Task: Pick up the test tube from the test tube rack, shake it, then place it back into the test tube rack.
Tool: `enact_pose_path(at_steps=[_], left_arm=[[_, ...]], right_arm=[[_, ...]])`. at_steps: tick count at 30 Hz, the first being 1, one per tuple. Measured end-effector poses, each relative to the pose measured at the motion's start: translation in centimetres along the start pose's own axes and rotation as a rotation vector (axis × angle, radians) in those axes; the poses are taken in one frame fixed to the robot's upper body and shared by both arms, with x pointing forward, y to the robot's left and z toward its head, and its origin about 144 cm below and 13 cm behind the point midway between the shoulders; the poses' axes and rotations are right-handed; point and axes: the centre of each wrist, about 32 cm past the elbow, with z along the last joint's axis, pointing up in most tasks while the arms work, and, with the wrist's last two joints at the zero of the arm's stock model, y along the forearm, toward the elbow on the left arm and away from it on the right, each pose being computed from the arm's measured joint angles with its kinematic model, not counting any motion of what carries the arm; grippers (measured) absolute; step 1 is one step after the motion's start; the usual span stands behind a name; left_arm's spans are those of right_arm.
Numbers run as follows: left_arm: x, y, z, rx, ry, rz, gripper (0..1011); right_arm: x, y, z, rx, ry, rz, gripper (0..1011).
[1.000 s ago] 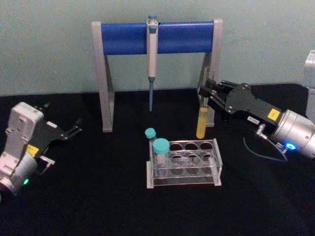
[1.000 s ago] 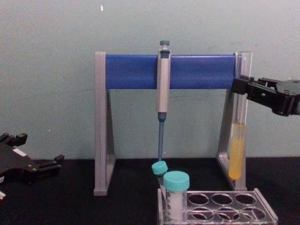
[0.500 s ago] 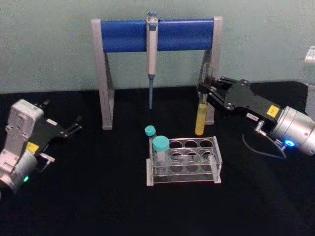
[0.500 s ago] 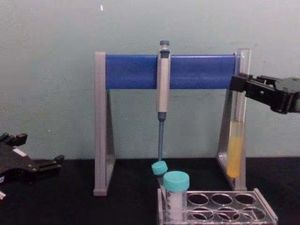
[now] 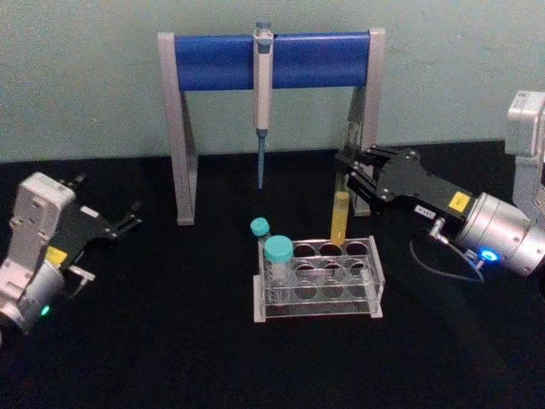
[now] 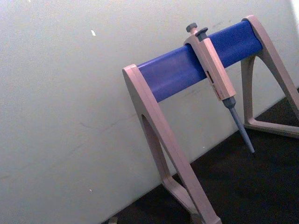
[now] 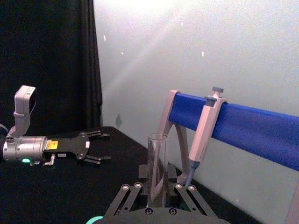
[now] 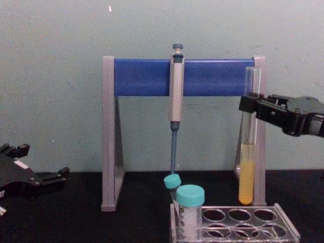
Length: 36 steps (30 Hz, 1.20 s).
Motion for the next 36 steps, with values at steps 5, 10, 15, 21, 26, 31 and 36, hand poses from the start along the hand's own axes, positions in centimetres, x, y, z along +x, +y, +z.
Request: enact_pose_path(at_steps=[5,10,15,21,26,31,36], left_arm=[[0.0,0.0,0.0,0.0,0.0,0.0,1002],[0.0,0.0,0.0,0.0,0.0,0.0,1001],[0.0,0.0,0.0,0.0,0.0,0.0,1002],[0.0,0.0,0.0,0.0,0.0,0.0,1001],[0.0,0.0,0.0,0.0,0.0,0.0,1001],[0.0,0.0,0.0,0.0,0.0,0.0,1001],[0.0,0.0,0.0,0.0,0.0,0.0,1002]], right_arm=[[0.0,0.1,-0.3,-0.008,0.007,0.003,228],[0.0,0.3,-0.7,-0.018,0.012,0.005,229],[-0.1,0.5,-1.2,-0.03,0.013,0.002,229],[0.0,0.6,-1.7,-0.037,0.019,-0.007,229],[0.0,0.7,-2.2,-0.046,0.025,-0.013,228],[0.0,0.8,-2.5,-0.056,0.029,-0.012,229],[0.0,0.8,-2.7,-0.064,0.031,-0.008,229]])
